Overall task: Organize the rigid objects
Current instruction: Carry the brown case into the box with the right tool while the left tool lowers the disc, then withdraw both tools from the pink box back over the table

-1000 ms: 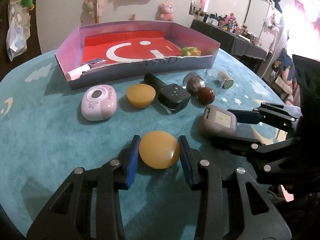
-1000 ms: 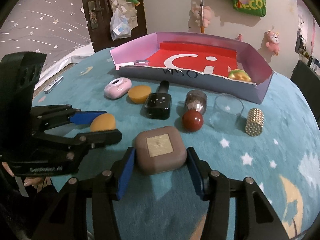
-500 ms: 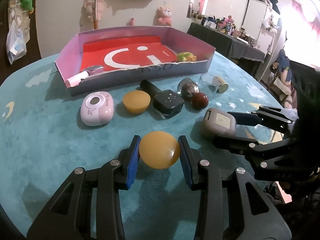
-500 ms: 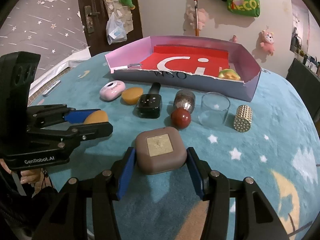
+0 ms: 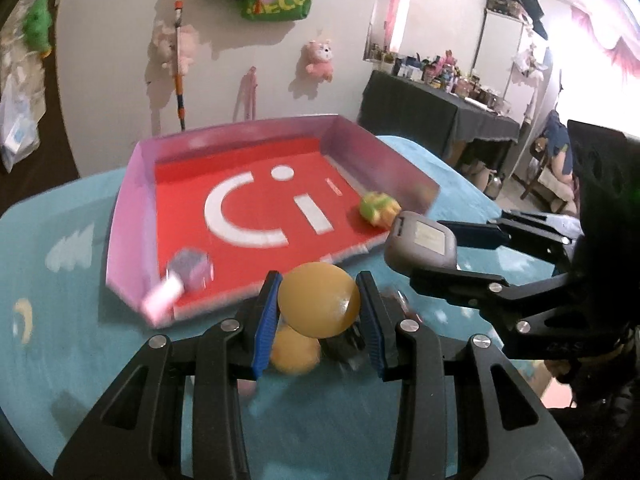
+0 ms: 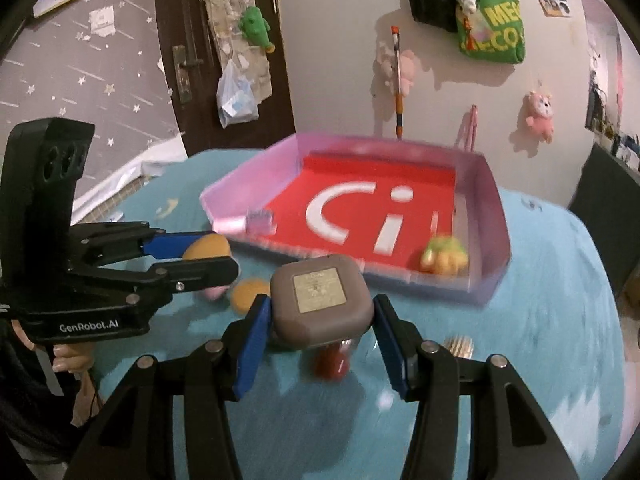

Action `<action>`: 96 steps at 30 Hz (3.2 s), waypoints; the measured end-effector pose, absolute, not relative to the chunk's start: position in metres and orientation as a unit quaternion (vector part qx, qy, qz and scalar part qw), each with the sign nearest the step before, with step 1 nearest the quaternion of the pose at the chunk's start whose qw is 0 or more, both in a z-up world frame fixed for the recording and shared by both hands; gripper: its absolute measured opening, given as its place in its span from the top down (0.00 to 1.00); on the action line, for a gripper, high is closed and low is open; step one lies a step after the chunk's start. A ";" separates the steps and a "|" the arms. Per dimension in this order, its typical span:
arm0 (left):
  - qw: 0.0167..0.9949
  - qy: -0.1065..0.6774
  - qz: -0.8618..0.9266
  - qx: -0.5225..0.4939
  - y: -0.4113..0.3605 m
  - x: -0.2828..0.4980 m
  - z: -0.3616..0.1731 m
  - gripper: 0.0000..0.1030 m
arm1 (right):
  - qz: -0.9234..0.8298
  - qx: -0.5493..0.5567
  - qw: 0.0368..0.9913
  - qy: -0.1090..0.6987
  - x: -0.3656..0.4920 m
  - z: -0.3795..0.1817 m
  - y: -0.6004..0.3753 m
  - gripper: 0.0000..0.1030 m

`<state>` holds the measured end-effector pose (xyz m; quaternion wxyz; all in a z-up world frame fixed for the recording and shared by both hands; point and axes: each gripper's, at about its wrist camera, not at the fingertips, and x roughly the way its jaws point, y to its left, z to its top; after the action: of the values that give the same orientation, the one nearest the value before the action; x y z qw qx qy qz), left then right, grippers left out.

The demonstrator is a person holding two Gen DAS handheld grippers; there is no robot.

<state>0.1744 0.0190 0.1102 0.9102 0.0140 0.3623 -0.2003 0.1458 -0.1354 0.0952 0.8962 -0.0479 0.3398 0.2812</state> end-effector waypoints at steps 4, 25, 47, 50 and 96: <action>0.898 0.384 -0.210 0.041 0.015 0.216 0.107 0.65 | 0.282 -0.077 0.890 0.350 0.192 0.096 -0.126 0.47; 0.835 0.484 -0.241 0.100 0.001 0.294 0.050 0.65 | 0.311 -0.188 0.809 0.461 0.285 0.050 -0.098 0.47; 0.834 0.480 -0.245 0.115 0.000 0.296 0.048 0.49 | 0.322 -0.196 0.792 0.480 0.294 0.048 -0.094 0.44; 0.835 0.480 -0.246 0.111 0.001 0.296 0.048 0.49 | 0.323 -0.202 0.791 0.478 0.293 0.047 -0.093 0.43; 0.956 0.277 -0.094 -0.019 0.025 0.057 0.116 0.11 | 0.197 -0.068 0.935 0.288 0.071 0.136 -0.146 0.00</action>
<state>0.0571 0.0251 0.1162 0.9562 -0.0187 0.2767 -0.0937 0.0705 -0.1464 0.1359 0.9349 -0.0682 0.2875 0.1968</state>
